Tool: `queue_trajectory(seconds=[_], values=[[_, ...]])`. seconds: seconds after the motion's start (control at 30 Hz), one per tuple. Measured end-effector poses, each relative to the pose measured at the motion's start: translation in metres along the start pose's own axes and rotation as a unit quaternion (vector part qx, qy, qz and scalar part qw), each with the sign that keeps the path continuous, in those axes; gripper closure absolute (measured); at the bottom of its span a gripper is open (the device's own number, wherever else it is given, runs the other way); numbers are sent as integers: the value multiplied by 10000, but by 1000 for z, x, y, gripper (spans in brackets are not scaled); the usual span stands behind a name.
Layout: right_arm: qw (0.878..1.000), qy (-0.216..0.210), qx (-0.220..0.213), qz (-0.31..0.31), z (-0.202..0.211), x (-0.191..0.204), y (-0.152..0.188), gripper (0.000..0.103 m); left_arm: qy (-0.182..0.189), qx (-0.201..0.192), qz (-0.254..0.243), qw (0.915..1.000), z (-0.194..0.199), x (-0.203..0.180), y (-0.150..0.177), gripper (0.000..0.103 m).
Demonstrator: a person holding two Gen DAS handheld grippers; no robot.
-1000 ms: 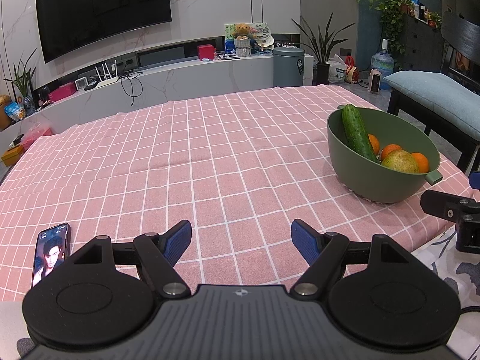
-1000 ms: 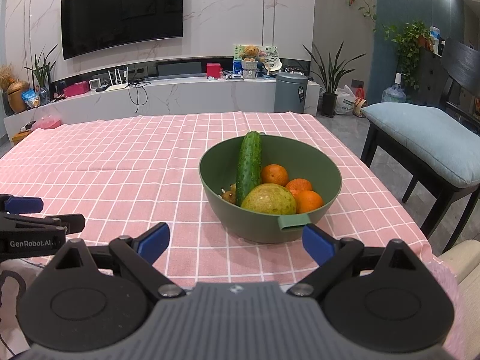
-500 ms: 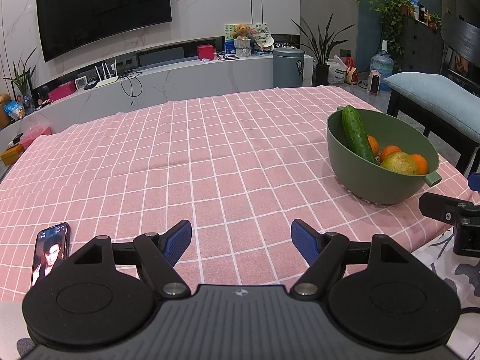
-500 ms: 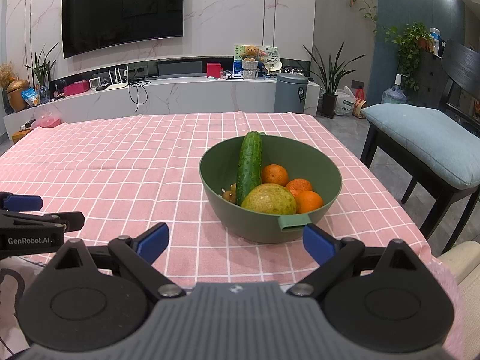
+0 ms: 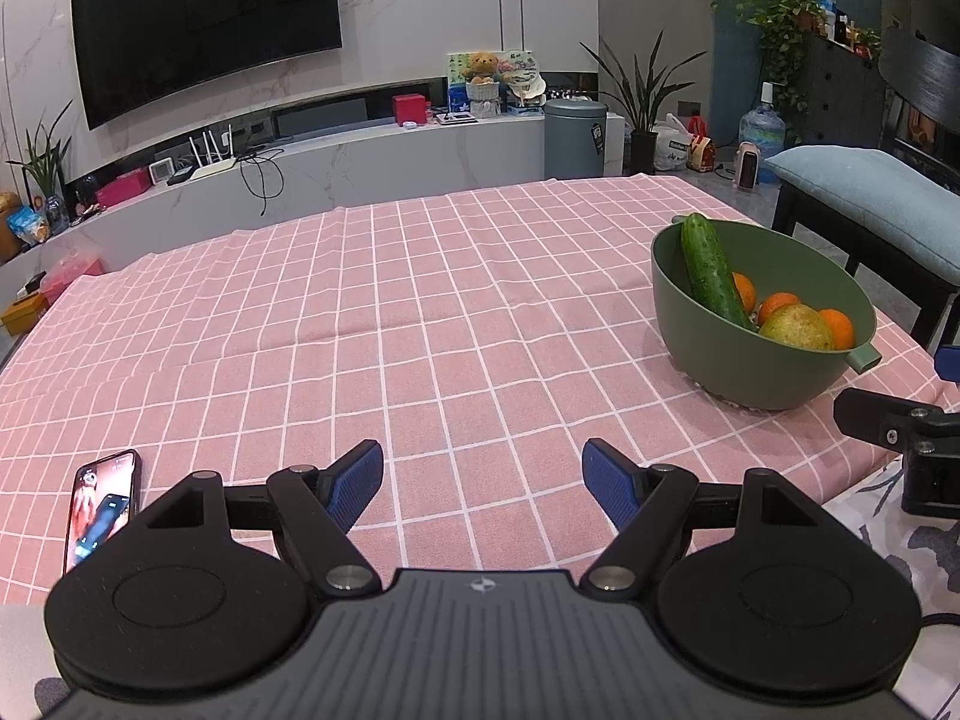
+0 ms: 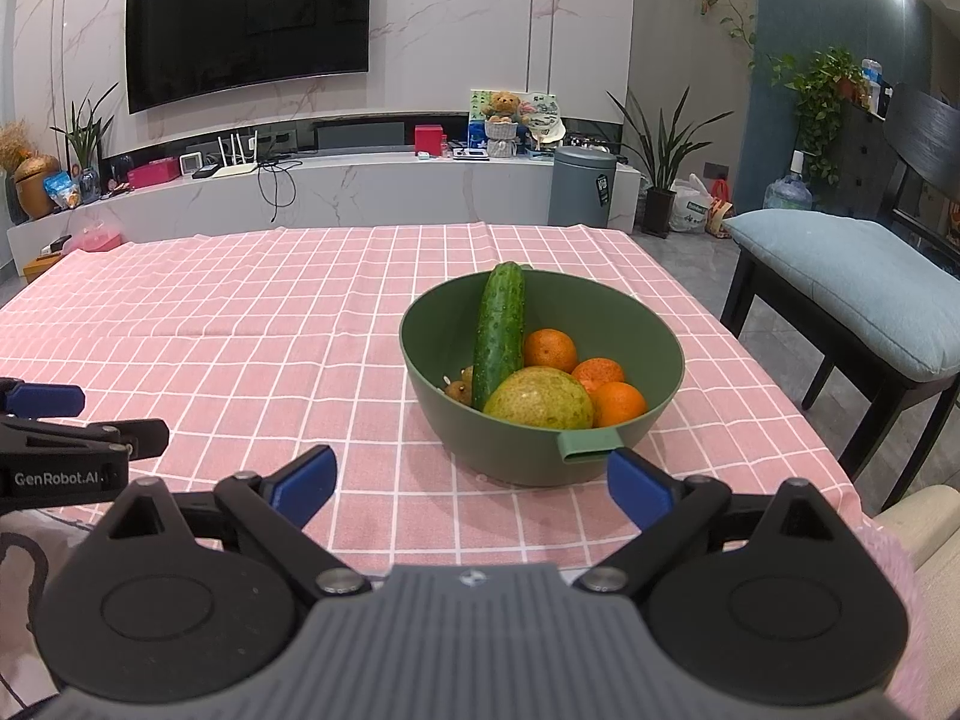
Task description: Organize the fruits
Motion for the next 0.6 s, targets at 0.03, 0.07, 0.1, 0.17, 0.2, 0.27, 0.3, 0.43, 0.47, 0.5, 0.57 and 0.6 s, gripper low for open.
queue_trajectory(seconds=[0.03,0.07,0.1,0.17,0.2,0.27,0.3,0.43,0.47,0.5,0.57,0.6], values=[[10000,0,0,-3,0,1,0,10,-4,1,-1,10000,0,0,0,14],[10000,1,0,-3,0,0,0,10,-13,7,-5,10000,0,0,0,14],[10000,2,1,-2,0,0,0,9,-23,7,-6,10000,0,1,0,14],[10000,1,2,1,0,0,0,9,-22,-3,-10,10000,0,1,0,14],[10000,1,0,0,0,0,0,9,-16,-5,-16,10000,0,1,0,14],[10000,3,0,0,0,0,0,9,-3,-17,-26,10000,0,1,0,14],[10000,2,2,0,0,1,0,9,-1,-22,-32,10000,0,1,0,14],[10000,3,4,8,0,1,0,9,-14,-35,-40,10000,0,0,0,14],[10000,3,6,10,0,0,0,9,-17,-37,-33,10000,0,1,0,14],[10000,4,7,15,0,1,1,9,-23,-38,-21,10000,0,1,0,14],[10000,5,11,25,0,0,1,9,-16,-44,-5,10000,0,2,-1,14],[10000,5,12,26,0,0,1,9,-4,-41,2,10000,1,3,-1,14]])
Point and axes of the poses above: each gripper's, at about its wrist camera, not at the fingertips, and z roughly against the way its jaws point, x to its left, y to its underside, the point moved 3 cm from there along -z, roughly the way its jaws point, and after that the axes turned 3 degrees about -x, right-handed, at the moved point
